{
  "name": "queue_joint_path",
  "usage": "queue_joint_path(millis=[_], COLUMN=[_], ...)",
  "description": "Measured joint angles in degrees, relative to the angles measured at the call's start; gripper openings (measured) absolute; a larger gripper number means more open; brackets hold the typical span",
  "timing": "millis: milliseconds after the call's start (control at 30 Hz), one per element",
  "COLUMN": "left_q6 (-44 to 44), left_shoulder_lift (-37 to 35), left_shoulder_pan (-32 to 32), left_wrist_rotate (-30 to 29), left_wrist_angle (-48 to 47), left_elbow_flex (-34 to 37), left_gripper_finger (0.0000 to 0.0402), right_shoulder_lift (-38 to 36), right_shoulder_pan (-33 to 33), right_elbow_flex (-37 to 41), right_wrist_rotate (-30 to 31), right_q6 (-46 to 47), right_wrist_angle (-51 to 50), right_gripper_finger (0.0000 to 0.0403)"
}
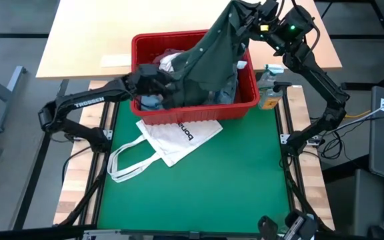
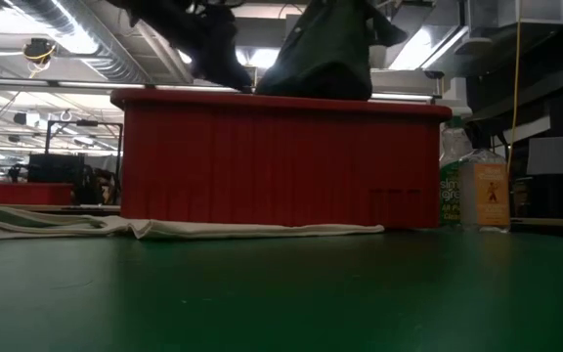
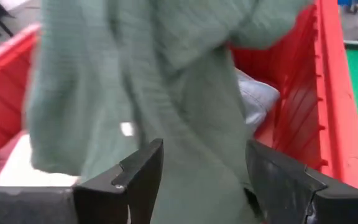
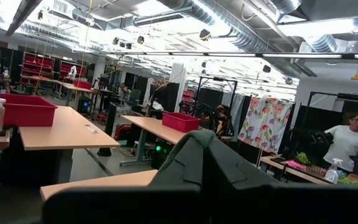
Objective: Fold laundry
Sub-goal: Fold the green shirt
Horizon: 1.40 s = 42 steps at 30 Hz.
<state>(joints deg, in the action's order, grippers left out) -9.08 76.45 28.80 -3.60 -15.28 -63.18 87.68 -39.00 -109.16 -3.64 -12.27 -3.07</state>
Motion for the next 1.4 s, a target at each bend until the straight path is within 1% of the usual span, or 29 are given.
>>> queue_joint_path(millis=[100, 233, 267, 433, 500, 600, 733, 800, 833, 900, 1033, 1100, 1200, 1400], left_q6=[0.0, 1.3, 2.0, 4.3, 4.4, 4.3, 3.1, 2.7, 2.7, 2.4, 2.4, 2.4, 2.4, 2.4], left_shoulder_lift=[3.0, 6.6, 7.3, 9.5, 9.6, 9.7, 9.7, 9.7, 9.5, 8.8, 4.8, 2.4, -1.5, -9.0], left_shoulder_pan=[-1.2, -2.2, -2.2, -1.7, -1.7, -1.4, -1.0, -1.0, -1.0, -0.9, -1.2, -1.6, -2.6, -5.6], left_wrist_rotate=[-2.8, -10.8, -12.1, -12.0, -12.1, -12.3, -12.4, -12.4, -12.4, -12.6, -12.3, -12.2, -11.9, -11.9], left_wrist_angle=[1.5, 4.9, 5.8, 9.4, 10.0, 10.0, 10.6, 10.7, 10.7, 10.6, 10.8, 10.5, 10.2, 9.6], left_elbow_flex=[0.0, 0.0, 0.0, 0.0, 0.0, 0.0, 0.0, 0.0, 0.0, 0.0, 0.0, 0.0, 0.0, 0.0], left_gripper_finger=[0.0222, 0.0222, 0.0222, 0.0220, 0.0208, 0.0166, 0.0072, 0.0024, 0.0013, 0.0010, 0.0003, 0.0004, 0.0002, 0.0002], right_shoulder_lift=[0.0, 0.0, 0.0, 0.0, 0.0, 0.0, 0.0, 0.0, 0.1, 0.3, 0.3, -0.3, -2.2, -6.7], right_shoulder_pan=[0.0, 0.0, 0.0, 0.0, 0.0, 0.0, 0.0, 0.0, 0.0, 0.0, -0.3, -0.4, -0.3, -0.3], right_elbow_flex=[0.0, 0.0, 0.0, 0.0, 0.0, 0.0, 0.0, 0.0, 0.0, 0.0, 0.0, 0.1, 0.1, 0.1], right_wrist_rotate=[0.0, 0.0, 0.0, 0.0, 0.0, 0.0, 0.2, 1.4, 2.0, 3.6, 7.1, 6.9, 3.5, -6.6], right_q6=[0.0, 0.0, 0.0, 0.0, 0.0, 0.0, 0.0, -0.9, -1.9, -3.4, -4.1, -4.0, -1.5, 5.7], right_wrist_angle=[0.0, 0.0, 0.0, 0.0, -0.1, -0.7, -3.1, -4.5, -5.1, -5.4, -7.3, -8.4, -9.4, -12.8], right_gripper_finger=[0.0003, 0.0003, 0.0003, 0.0003, 0.0003, 0.0003, 0.0003, 0.0003, 0.0003, 0.0003, 0.0003, 0.0003, 0.0003, 0.0003])
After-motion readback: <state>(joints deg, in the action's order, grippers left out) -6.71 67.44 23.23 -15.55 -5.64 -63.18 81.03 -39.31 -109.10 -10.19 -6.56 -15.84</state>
